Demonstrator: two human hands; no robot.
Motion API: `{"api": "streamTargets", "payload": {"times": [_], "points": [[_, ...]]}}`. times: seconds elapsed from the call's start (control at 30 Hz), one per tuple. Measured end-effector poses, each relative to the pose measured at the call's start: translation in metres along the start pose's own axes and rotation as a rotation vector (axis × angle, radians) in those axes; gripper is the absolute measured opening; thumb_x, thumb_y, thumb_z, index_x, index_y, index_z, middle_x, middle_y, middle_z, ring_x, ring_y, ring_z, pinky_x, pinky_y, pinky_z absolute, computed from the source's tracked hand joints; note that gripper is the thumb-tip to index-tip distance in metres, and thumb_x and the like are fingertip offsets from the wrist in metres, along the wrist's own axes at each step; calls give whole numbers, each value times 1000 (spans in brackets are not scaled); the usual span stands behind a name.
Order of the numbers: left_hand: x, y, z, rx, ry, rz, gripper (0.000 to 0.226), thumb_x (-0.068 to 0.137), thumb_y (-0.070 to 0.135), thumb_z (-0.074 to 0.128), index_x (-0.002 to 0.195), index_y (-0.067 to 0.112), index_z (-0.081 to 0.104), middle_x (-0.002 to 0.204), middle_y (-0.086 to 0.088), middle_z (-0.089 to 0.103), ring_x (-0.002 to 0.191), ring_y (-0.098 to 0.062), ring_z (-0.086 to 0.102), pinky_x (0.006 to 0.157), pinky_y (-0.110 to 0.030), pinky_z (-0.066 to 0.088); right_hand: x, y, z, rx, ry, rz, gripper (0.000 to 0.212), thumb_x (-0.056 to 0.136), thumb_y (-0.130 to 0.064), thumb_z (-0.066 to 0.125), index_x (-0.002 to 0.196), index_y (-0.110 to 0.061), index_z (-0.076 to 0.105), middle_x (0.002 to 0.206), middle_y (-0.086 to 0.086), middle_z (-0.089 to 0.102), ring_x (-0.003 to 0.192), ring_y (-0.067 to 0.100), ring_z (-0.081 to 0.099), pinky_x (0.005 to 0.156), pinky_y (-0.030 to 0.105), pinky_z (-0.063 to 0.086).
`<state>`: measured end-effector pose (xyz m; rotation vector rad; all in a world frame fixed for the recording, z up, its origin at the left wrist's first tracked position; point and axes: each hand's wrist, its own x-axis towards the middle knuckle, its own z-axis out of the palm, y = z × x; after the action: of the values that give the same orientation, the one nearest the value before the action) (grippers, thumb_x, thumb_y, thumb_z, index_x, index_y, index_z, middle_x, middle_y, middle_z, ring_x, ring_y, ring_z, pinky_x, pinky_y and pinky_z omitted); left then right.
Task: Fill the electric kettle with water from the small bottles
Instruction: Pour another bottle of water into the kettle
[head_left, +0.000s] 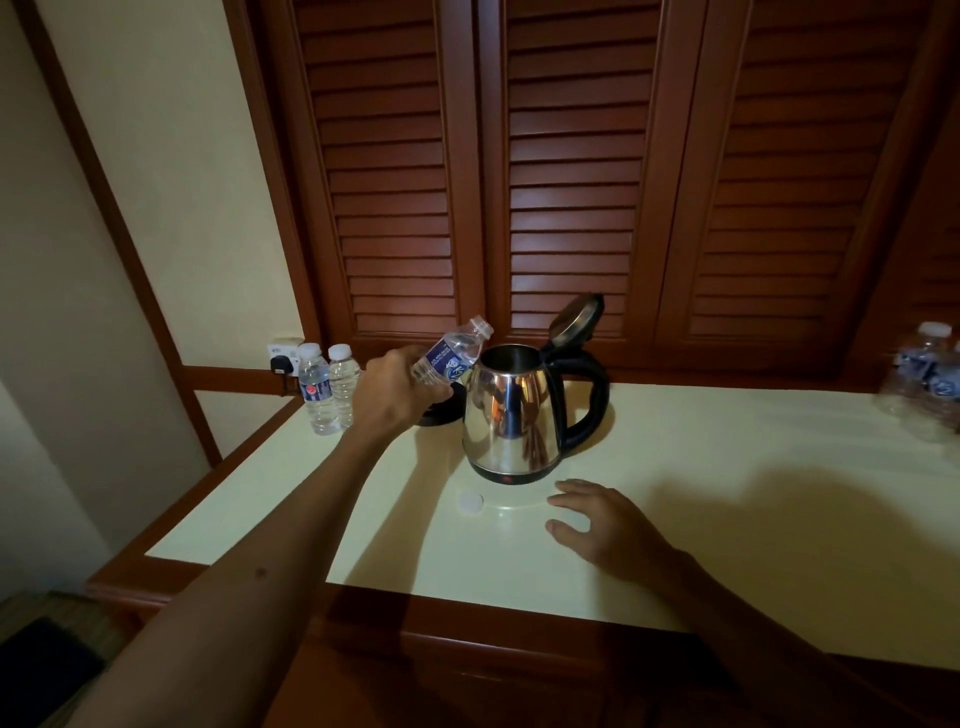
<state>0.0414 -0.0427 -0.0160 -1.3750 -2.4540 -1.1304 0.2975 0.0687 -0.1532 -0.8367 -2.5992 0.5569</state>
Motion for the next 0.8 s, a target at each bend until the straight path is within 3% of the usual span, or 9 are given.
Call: {"api": "streamTargets", "payload": {"times": [0.1, 0.2, 0.4, 0.8], "points": [[7, 5, -2, 142, 1, -15, 40, 71, 40, 83, 101, 17, 70, 89, -3, 73, 74, -21, 65, 60, -32, 50, 0, 1, -1, 15, 1, 2, 50, 87, -53, 57, 130, -28, 58, 145, -11, 46, 135, 3, 34, 109, 22, 24], [10, 9, -4, 226, 31, 1, 34, 71, 36, 82, 94, 14, 69, 86, -7, 71, 74, -27, 65, 59, -33, 50, 1, 1, -1, 13, 8, -1, 50, 87, -53, 58, 130, -27, 59, 145, -11, 46, 135, 2, 34, 109, 20, 23], [13, 13, -10, 416, 69, 161, 52, 75, 31, 80, 124, 26, 64, 108, -12, 65, 95, -30, 61, 72, -38, 51, 2, 4, 2, -11, 21, -1, 50, 87, -53, 58, 129, -27, 59, 144, -12, 46, 135, 1, 35, 105, 14, 19], [8, 20, -25, 555, 34, 200, 59, 80, 29, 77, 135, 24, 57, 120, -15, 59, 108, -32, 57, 86, -42, 47, 2, 4, 3, -1, 22, 1, 49, 87, -53, 57, 129, -28, 59, 144, -12, 47, 134, 1, 35, 104, 14, 20]]}}
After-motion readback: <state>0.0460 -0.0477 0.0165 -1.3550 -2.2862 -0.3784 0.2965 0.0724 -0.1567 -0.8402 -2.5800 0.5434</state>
